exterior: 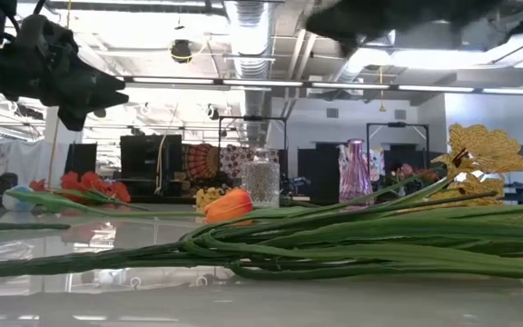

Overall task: Sort flowers into vase by color
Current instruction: Put the bottom red flower into the pink flower vase

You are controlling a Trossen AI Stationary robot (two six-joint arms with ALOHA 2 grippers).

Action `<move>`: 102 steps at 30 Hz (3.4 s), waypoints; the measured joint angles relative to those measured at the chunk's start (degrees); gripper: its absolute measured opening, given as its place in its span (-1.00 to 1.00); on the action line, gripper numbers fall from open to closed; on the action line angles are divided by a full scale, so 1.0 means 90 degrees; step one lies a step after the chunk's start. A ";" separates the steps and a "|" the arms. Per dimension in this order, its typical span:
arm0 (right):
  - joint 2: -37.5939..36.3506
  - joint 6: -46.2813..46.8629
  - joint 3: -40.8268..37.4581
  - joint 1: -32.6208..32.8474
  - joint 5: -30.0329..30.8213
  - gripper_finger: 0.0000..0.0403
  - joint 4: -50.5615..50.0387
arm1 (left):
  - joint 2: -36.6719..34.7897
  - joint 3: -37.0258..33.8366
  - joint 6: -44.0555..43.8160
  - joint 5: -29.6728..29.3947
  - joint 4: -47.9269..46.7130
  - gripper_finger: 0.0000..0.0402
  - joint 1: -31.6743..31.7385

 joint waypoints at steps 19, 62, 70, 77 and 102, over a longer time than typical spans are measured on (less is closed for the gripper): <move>0.6273 -0.0355 0.6424 0.1048 -0.2087 -0.73 -0.1149 | 0.0491 0.0000 -0.0417 0.0132 -0.0024 -0.34 0.0000; 0.9283 -0.0320 0.9822 0.1160 -0.0797 -0.20 -0.3226 | 0.0746 0.0000 0.0161 -0.0517 0.0030 -0.34 0.0001; 0.8992 -0.0080 0.9828 0.1099 -0.0817 -0.85 -0.4436 | 0.0748 0.0000 0.0175 -0.0526 0.0030 -0.34 0.0002; 0.8094 0.0191 0.9795 0.0789 -0.0824 -0.82 -0.6780 | 0.0780 0.0000 0.0148 -0.0309 0.0015 -0.34 0.0000; 0.8193 0.0301 0.9800 0.0945 -0.0472 0.02 -0.6865 | 0.0986 0.0000 0.0145 -0.0407 0.0020 -0.34 0.0000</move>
